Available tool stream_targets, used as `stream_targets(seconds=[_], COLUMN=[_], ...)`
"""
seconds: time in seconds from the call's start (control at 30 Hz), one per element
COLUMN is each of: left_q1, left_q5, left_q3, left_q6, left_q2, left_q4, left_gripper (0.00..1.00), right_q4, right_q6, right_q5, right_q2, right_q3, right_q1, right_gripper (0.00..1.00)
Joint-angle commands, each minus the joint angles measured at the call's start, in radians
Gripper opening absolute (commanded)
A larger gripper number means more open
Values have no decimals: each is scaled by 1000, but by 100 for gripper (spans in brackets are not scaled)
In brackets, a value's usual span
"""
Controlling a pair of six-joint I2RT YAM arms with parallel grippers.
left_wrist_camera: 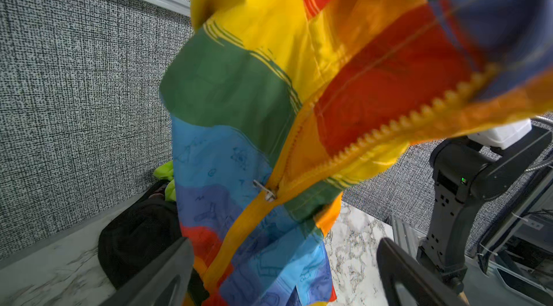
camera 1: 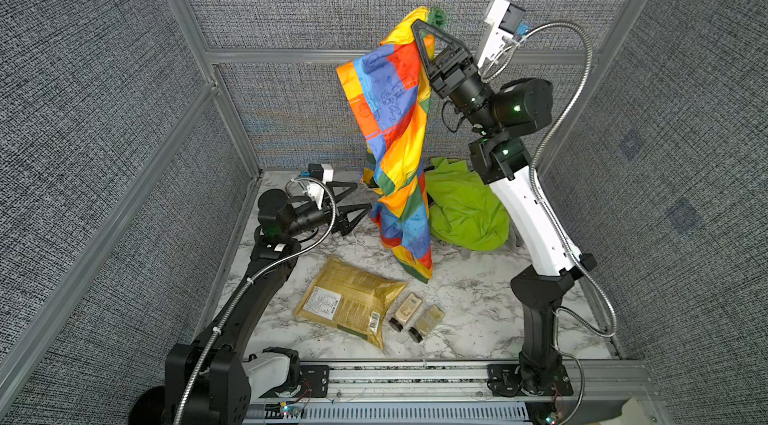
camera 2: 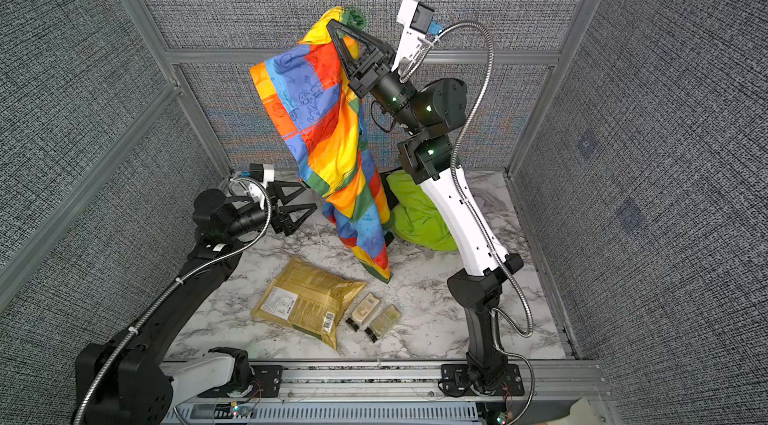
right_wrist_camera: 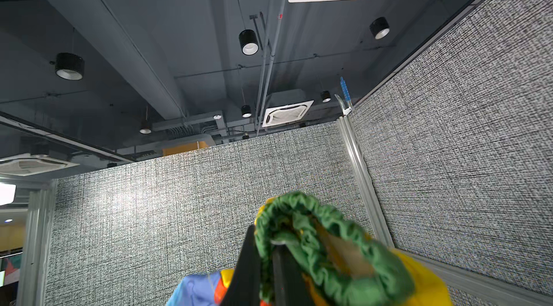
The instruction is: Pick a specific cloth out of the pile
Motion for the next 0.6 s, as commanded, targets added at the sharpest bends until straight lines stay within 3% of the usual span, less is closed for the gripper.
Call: stream_targets(seconds=[0.0, 0.17, 0.57], left_q1=[-39, -81, -118], left_q5=[-26, -77, -121], left_q3=[-5, -12, -5], left_q6=[-14, -20, -60], left_q2=[9, 35, 70], left_q4=[81, 89, 105], left_gripper=[99, 98, 1], right_q4=[82, 84, 63], right_q6=[29, 41, 3], right_q5=[-11, -14, -19], right_q2=[5, 15, -32], right_q3=[-14, -15, -113], right_q1=[5, 7, 8], right_gripper=[0, 0, 0])
